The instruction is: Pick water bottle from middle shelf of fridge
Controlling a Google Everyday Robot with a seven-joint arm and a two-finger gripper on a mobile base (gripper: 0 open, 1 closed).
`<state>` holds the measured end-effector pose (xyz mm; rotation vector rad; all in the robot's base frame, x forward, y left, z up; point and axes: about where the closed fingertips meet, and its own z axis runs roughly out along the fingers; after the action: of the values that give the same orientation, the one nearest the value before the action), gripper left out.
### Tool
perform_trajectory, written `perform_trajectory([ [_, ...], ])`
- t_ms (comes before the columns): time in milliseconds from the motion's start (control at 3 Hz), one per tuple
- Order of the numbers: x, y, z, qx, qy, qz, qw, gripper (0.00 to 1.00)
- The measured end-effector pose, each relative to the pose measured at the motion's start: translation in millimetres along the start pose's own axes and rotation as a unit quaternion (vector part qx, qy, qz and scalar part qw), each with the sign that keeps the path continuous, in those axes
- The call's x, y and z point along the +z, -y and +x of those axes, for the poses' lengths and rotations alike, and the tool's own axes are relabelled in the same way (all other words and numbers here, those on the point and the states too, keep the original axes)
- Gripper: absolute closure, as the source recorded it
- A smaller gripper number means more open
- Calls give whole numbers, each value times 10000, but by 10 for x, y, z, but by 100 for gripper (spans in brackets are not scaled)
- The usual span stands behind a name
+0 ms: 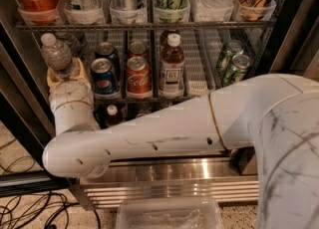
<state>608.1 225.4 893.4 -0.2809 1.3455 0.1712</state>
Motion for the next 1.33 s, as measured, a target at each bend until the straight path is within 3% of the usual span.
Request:
perform_trajectory([
  [333, -83, 32, -141, 39, 82, -68, 9999, 100],
  [1000, -708, 344, -210, -73, -609, -545, 9966, 100],
  [1333, -796, 515, -259, -52, -673, -528, 9963, 100],
])
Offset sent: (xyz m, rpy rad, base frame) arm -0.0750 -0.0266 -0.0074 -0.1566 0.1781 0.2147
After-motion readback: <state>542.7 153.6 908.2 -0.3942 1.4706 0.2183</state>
